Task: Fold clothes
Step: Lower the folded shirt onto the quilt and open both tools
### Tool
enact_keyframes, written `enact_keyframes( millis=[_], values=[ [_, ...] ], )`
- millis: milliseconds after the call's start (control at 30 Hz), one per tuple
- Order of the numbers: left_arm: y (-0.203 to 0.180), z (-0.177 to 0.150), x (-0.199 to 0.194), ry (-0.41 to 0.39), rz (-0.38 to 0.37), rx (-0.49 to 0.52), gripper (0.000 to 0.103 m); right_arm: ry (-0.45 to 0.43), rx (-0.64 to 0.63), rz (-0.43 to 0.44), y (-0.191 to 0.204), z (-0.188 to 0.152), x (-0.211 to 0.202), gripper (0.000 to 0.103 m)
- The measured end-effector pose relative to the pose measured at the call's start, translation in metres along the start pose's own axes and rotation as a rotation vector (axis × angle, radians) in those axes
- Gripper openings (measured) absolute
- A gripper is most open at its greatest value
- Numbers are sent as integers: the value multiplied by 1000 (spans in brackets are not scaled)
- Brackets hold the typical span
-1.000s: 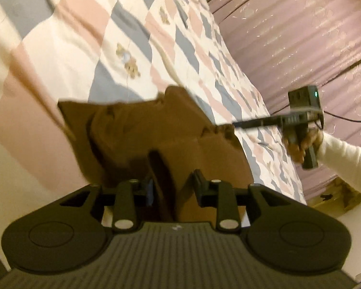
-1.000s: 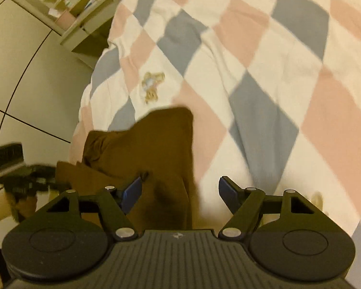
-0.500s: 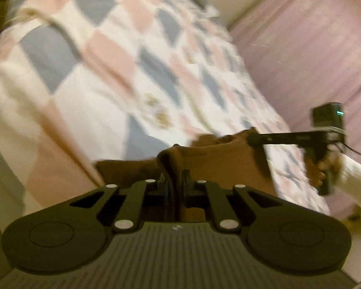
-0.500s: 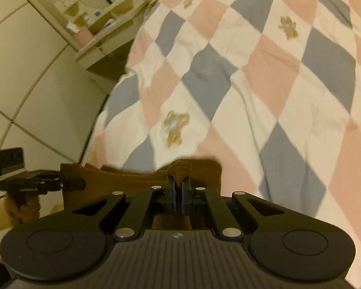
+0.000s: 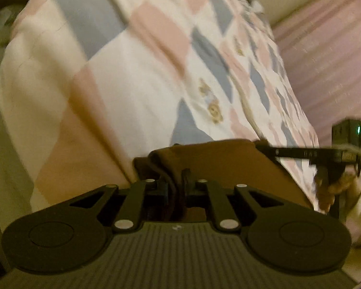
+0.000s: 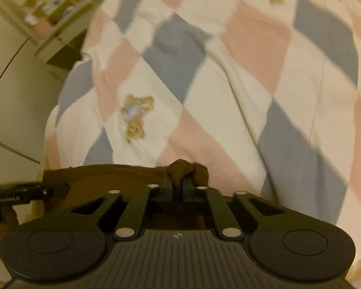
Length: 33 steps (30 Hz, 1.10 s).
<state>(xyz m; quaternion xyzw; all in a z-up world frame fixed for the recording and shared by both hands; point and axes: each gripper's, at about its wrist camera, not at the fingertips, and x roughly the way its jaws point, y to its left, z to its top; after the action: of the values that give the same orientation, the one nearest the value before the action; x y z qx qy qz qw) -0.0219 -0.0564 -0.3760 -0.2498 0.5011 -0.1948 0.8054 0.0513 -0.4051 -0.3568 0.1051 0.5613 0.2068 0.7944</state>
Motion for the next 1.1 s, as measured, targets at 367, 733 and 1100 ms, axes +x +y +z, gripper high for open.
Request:
enact_keyframes(
  millis=[367, 733, 1100],
  values=[
    [-25, 10, -69, -173, 119, 145, 7, -362, -53, -162, 53, -60, -103, 45],
    [-47, -4, 4, -73, 198, 355, 5, -258, -33, -180, 32, -108, -60, 35],
    [-106, -96, -56, -55, 141, 602, 11, -306, -72, -264, 60, -161, -91, 34]
  ],
)
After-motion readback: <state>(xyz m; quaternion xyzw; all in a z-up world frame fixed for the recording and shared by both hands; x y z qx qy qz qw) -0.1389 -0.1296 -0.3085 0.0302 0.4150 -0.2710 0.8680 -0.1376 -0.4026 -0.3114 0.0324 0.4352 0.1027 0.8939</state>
